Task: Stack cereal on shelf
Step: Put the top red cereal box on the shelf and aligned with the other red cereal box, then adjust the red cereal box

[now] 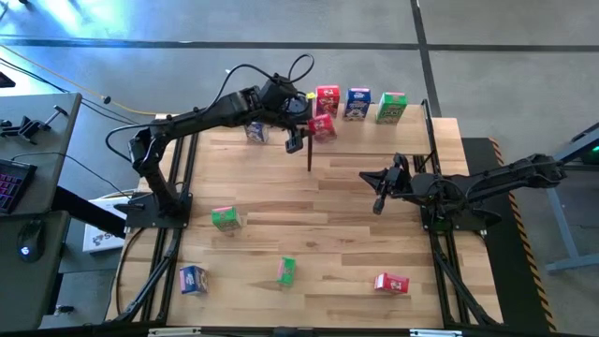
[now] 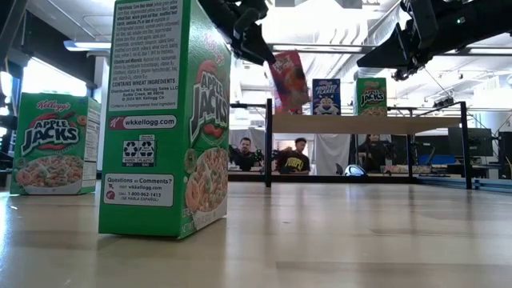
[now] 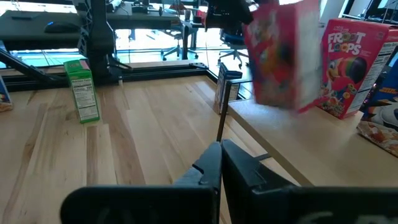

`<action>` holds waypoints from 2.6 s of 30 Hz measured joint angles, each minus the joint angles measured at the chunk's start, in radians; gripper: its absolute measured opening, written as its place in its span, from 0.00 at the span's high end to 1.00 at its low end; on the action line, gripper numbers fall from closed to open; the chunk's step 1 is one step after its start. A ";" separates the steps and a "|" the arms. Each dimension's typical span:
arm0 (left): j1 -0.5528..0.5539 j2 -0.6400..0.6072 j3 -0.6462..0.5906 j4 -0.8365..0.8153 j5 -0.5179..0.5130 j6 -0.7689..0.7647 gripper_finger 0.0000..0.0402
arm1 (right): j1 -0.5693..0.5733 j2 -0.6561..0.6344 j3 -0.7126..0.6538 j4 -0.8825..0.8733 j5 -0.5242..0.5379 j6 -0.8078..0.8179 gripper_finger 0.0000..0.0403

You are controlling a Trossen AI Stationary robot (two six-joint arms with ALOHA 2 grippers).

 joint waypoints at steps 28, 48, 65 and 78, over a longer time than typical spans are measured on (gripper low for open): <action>-0.196 -0.211 -0.381 0.418 -0.169 -0.196 0.96 | -0.001 0.000 0.000 -0.022 0.060 -0.007 1.00; -0.253 0.093 -0.428 0.938 -0.489 -0.240 1.00 | -0.001 0.000 0.000 -0.014 0.058 -0.004 1.00; -0.195 0.114 -0.407 0.929 -0.498 -0.225 1.00 | -0.001 0.000 0.000 -0.013 0.056 0.000 1.00; -0.202 0.083 -0.406 0.830 -0.469 -0.209 1.00 | -0.001 0.000 0.000 -0.011 0.050 0.000 1.00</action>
